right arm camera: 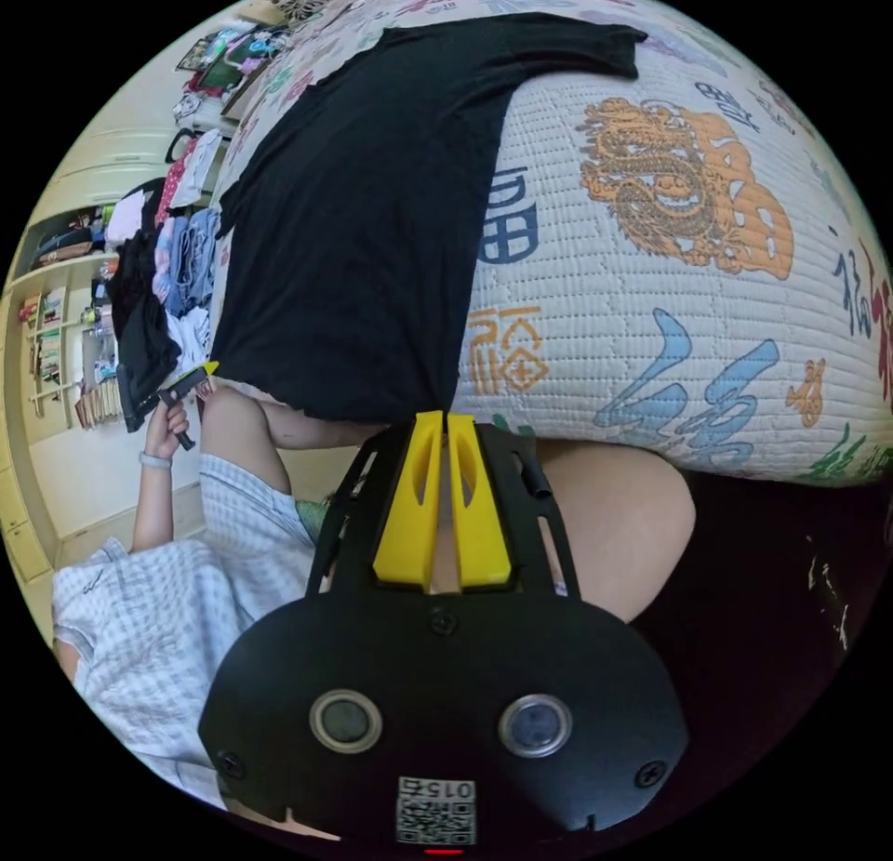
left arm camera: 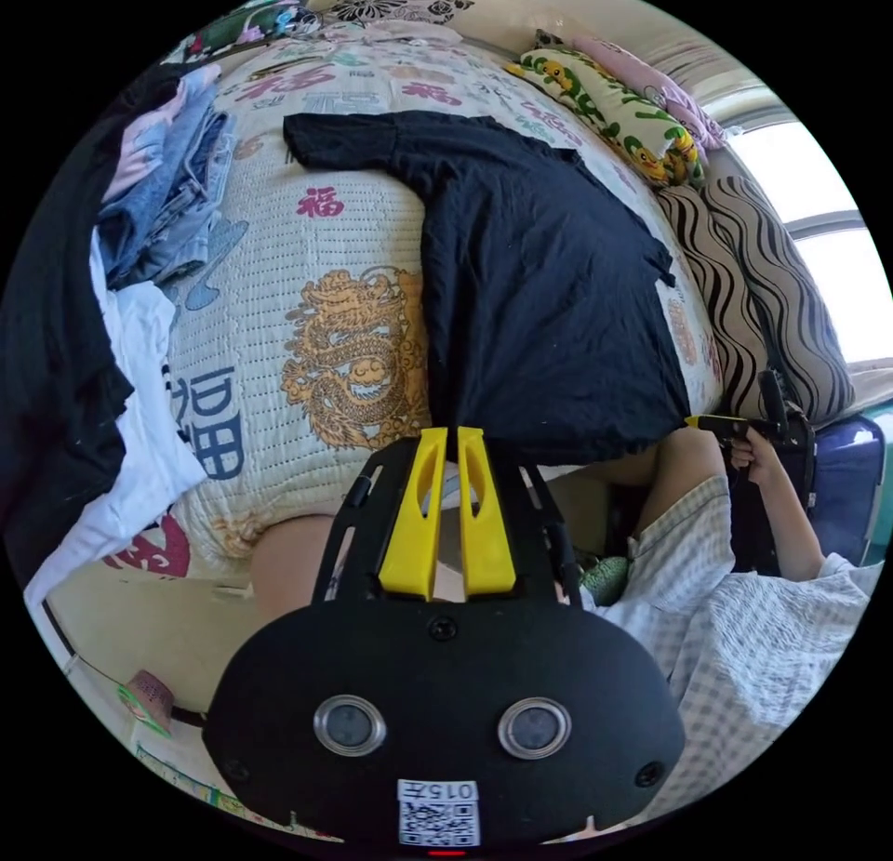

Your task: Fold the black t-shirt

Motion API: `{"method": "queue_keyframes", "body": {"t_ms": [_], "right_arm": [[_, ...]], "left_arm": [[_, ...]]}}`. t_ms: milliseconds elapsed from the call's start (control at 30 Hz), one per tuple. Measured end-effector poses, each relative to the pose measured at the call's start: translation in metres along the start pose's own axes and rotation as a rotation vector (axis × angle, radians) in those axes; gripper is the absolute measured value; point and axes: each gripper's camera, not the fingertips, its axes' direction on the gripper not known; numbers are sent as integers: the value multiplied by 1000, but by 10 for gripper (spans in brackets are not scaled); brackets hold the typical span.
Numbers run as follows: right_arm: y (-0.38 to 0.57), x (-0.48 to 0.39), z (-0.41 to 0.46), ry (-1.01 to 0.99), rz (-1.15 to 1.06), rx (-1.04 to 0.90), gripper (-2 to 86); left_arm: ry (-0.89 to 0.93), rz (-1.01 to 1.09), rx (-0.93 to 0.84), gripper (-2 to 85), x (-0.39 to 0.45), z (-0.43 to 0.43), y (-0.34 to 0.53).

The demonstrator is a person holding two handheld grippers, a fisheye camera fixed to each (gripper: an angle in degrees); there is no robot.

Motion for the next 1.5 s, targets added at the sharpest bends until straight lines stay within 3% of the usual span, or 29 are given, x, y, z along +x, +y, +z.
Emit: {"method": "queue_keyframes", "body": {"t_ms": [167,500,633,733,900,1000,1133,1333,1500], "right_arm": [[2,4,16,123,2,-88,-8],[16,-15,24,383,-11,-57,30],[30,-15,2,342,-10,55,51],[27,-17,-8,273,-20,106,56],[2,-17,14,172,-17,45,50],[-5,-18,17,187,-25,19,19],[1,-16,6,204,-84,0,-5],[9,-11,-1,277,-130,-20,-10],[-5,-15,10,349,-147,-81,-9]], "left_arm": [[-41,28,-115,13,16,21,-10],[-150,91,-175,74,61,25,-19],[-178,74,-195,106,70,7,-12],[-161,50,-100,109,81,-12,-13],[-99,23,-59,101,106,4,-40],[-129,20,-145,73,118,35,-52],[-96,27,-114,25,136,32,-52],[-119,35,-89,13,166,25,-55],[-179,37,-188,18,193,53,-78]]}}
